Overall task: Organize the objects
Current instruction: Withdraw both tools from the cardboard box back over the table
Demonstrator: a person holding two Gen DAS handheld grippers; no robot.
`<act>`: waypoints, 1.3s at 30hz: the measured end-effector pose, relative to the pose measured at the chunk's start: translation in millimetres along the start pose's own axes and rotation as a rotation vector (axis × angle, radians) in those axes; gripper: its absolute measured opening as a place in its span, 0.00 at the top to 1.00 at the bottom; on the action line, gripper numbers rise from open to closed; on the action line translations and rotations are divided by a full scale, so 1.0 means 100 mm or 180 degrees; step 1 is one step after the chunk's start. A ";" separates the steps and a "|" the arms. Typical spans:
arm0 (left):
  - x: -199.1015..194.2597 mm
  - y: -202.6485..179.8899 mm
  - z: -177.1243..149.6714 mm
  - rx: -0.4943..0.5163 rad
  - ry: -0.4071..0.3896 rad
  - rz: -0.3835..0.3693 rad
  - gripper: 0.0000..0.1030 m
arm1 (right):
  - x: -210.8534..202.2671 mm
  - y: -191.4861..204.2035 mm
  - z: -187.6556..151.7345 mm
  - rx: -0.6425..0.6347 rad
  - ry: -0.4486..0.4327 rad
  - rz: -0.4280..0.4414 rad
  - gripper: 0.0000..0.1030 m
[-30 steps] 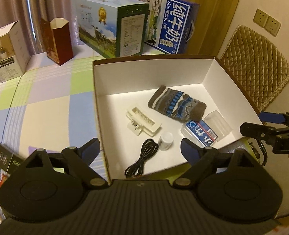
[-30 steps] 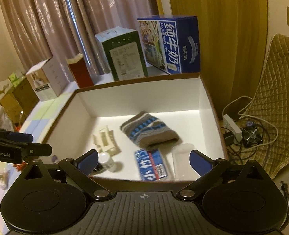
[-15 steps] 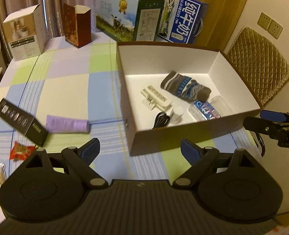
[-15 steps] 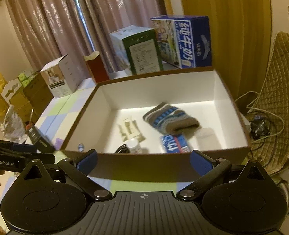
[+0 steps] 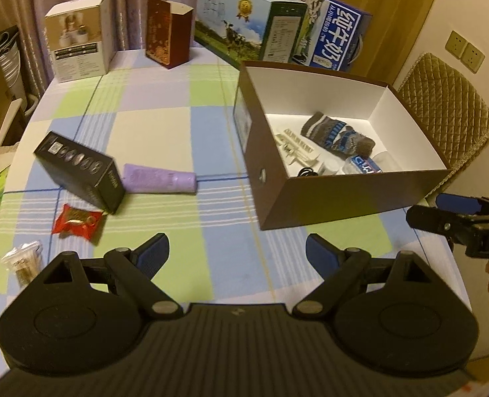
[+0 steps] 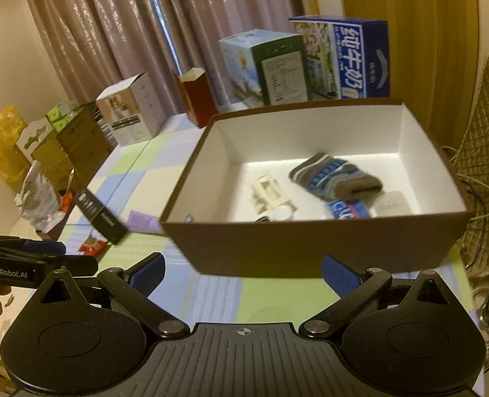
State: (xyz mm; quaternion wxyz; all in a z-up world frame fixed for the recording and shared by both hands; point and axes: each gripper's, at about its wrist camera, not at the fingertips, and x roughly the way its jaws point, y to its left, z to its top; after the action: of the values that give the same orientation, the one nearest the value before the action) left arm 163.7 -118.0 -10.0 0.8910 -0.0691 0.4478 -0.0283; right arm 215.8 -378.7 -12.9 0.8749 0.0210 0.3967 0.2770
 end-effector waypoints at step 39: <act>-0.38 1.86 -0.75 -0.0693 0.0167 0.0522 0.15 | 0.80 1.44 -0.52 -0.0210 0.0475 0.0305 0.04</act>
State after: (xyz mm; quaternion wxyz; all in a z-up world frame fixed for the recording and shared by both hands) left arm 79.0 62.7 -51.7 0.8656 -0.1277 0.4755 0.0915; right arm 153.9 -226.3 -66.0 0.8289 -0.0095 0.4500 0.3323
